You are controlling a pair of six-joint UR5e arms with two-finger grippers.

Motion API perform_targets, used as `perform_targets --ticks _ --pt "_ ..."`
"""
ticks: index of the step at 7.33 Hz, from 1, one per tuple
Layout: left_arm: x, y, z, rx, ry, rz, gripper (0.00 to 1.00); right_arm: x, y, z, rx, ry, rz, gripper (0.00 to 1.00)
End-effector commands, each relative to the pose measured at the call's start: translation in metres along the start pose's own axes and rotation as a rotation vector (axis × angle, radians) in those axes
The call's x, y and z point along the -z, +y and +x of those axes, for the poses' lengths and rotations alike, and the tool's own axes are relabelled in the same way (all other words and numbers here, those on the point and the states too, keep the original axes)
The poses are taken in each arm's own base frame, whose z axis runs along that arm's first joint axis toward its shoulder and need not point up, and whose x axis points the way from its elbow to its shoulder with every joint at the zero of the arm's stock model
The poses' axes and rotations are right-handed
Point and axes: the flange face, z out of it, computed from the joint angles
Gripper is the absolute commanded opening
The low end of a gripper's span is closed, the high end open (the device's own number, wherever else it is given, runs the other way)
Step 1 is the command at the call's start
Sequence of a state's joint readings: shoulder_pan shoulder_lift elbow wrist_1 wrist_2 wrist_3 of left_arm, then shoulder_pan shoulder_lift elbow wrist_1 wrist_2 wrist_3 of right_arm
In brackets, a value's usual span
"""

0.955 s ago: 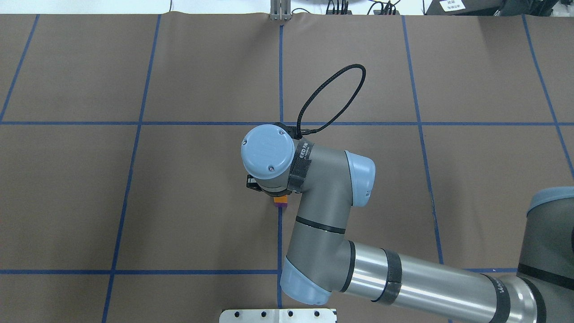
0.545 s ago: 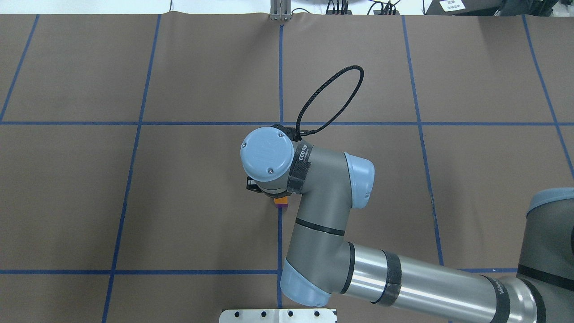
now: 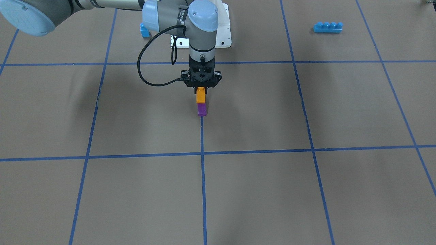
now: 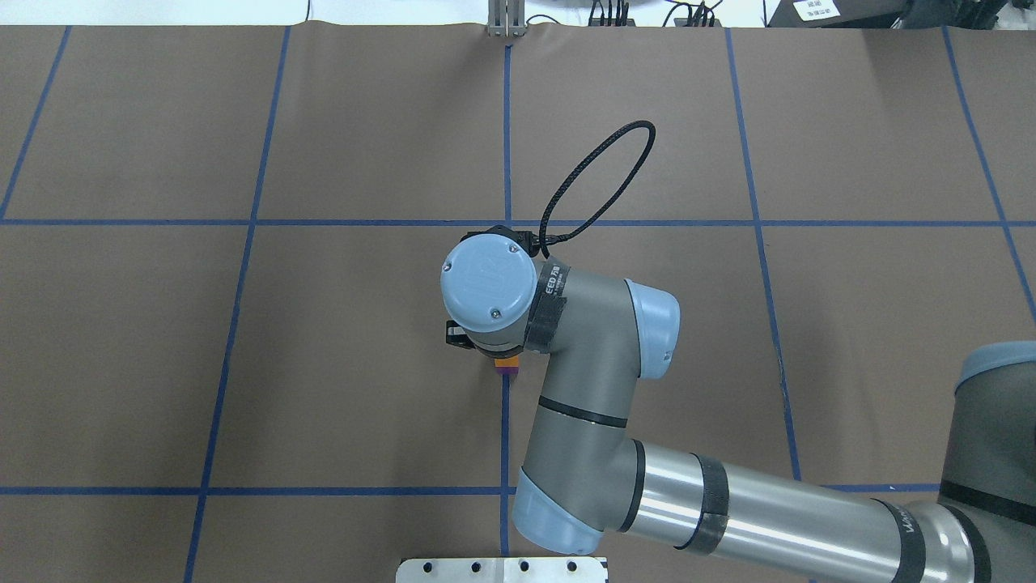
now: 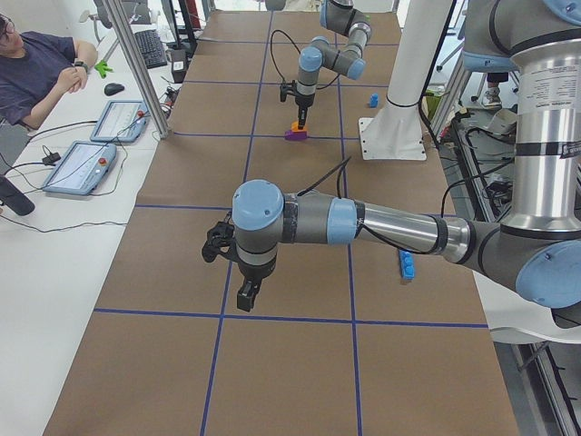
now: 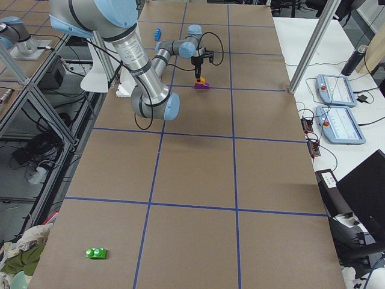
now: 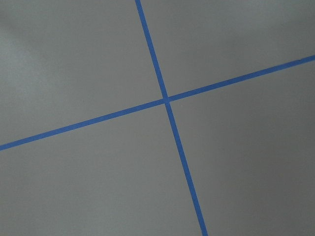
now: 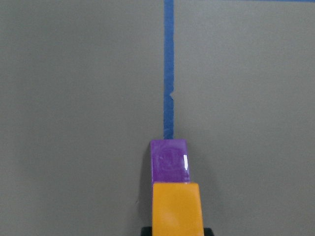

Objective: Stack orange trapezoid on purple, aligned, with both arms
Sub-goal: 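Lower and align the orange block onto the purple block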

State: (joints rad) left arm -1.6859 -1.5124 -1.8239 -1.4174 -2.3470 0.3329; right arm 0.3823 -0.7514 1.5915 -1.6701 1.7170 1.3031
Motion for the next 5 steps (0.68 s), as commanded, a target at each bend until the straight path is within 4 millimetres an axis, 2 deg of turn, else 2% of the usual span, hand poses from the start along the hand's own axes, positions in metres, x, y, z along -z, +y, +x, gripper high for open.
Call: perform_targets --ticks 1,4,5 --pt "0.0 0.0 0.0 0.0 0.0 0.0 1.0 -0.0109 0.0019 0.005 0.008 -0.03 0.009 0.0" --pt "0.0 0.0 0.0 0.0 0.0 0.0 1.0 -0.0132 0.002 0.006 0.03 -0.026 0.007 0.0" --pt "0.0 0.0 0.0 0.0 0.0 0.0 1.0 -0.0132 0.0017 0.0061 0.03 -0.025 0.01 0.83"
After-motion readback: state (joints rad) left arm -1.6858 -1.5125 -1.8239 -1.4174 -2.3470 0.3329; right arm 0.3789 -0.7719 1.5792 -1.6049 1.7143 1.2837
